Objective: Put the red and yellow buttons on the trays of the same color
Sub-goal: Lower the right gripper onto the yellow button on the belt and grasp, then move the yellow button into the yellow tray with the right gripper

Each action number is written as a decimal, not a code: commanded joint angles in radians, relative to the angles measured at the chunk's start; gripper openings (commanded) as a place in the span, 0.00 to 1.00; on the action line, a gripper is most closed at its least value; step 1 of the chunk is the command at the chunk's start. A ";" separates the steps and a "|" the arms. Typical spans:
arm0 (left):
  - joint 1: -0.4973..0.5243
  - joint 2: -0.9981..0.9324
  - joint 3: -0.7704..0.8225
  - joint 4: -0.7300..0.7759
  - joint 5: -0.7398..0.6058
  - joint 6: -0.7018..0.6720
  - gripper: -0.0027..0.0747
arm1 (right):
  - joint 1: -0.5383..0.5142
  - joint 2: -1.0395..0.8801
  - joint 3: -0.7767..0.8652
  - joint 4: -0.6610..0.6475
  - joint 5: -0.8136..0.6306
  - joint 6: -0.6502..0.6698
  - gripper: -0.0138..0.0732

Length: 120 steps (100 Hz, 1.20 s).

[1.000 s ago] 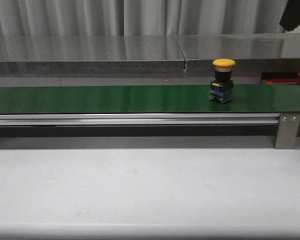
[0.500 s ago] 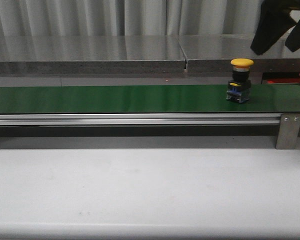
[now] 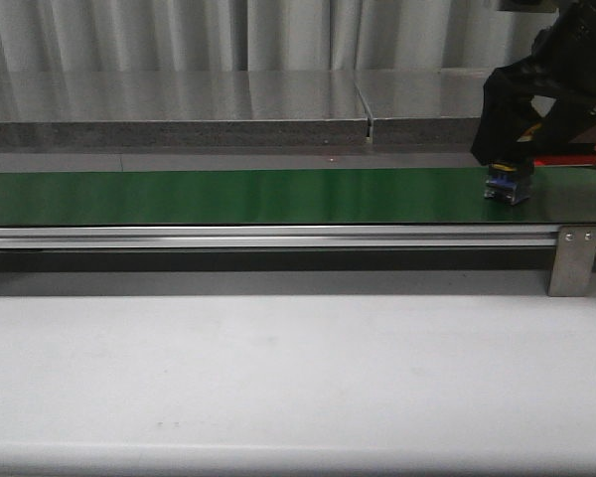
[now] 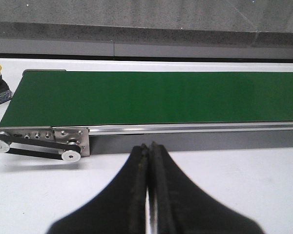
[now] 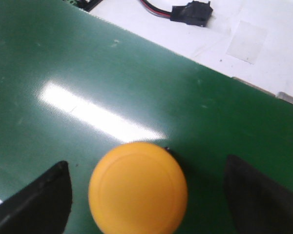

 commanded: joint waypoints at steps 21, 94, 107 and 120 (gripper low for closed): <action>-0.009 0.006 -0.030 -0.022 -0.075 0.000 0.01 | -0.004 -0.041 -0.024 0.024 -0.048 -0.010 0.41; -0.009 0.006 -0.030 -0.022 -0.075 0.000 0.01 | -0.431 -0.143 0.035 0.098 0.043 0.013 0.40; -0.009 0.006 -0.030 -0.022 -0.075 0.000 0.01 | -0.443 -0.137 0.123 0.098 -0.080 0.006 0.40; -0.009 0.006 -0.030 -0.022 -0.075 0.000 0.01 | -0.439 -0.115 0.181 0.099 -0.168 0.001 0.40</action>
